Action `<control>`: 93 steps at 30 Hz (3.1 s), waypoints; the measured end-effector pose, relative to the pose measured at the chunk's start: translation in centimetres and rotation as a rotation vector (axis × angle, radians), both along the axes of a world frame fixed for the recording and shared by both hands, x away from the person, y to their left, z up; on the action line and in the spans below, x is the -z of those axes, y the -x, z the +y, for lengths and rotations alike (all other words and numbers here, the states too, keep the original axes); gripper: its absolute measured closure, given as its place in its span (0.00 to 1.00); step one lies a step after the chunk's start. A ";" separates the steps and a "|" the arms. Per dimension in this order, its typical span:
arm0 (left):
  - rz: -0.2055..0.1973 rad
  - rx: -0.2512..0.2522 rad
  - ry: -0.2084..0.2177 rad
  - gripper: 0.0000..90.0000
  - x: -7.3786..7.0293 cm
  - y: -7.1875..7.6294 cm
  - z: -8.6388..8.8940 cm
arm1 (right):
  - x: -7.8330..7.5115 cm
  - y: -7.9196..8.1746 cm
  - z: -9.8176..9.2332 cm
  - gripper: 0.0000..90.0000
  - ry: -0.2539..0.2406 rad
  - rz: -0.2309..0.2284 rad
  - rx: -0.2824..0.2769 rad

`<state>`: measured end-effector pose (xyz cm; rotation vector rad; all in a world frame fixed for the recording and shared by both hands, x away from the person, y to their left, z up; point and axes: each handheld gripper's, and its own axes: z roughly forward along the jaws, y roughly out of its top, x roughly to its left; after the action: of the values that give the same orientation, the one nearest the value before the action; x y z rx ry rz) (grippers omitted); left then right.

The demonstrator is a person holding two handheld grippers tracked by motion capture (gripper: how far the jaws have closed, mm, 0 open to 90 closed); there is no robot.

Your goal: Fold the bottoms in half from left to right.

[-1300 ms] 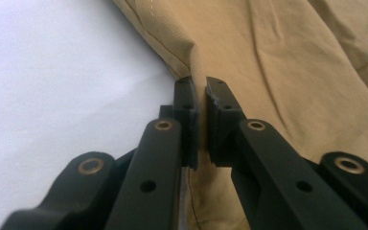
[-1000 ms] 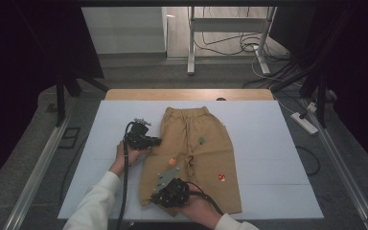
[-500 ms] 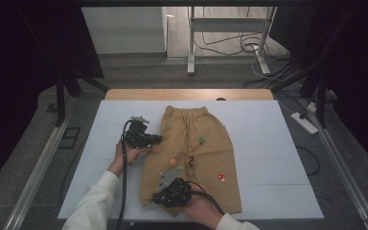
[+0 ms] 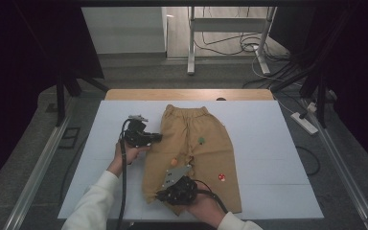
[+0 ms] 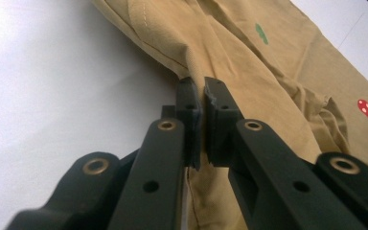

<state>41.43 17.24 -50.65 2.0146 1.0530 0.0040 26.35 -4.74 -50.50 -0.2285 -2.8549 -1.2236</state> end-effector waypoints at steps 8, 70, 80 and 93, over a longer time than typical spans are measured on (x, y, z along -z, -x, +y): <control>-0.012 0.004 0.013 0.95 -0.5 0.2 0.1 | -0.1 -0.1 -0.2 0.94 -0.002 0.000 0.006; -0.089 -0.124 0.060 0.95 -3.6 2.4 5.0 | -0.9 0.4 1.3 0.94 -0.052 -0.027 -0.011; -0.091 -0.113 0.054 0.95 -3.4 2.4 4.4 | -0.6 0.1 -0.2 0.94 -0.038 -0.019 0.018; -0.100 -0.105 0.055 0.95 -3.6 2.4 3.9 | -0.3 -0.1 -0.8 0.94 -0.025 -0.011 0.028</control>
<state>39.00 21.12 -47.08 1.8886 1.0820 0.1284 26.42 -5.54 -50.23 -0.2630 -2.8530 -1.2690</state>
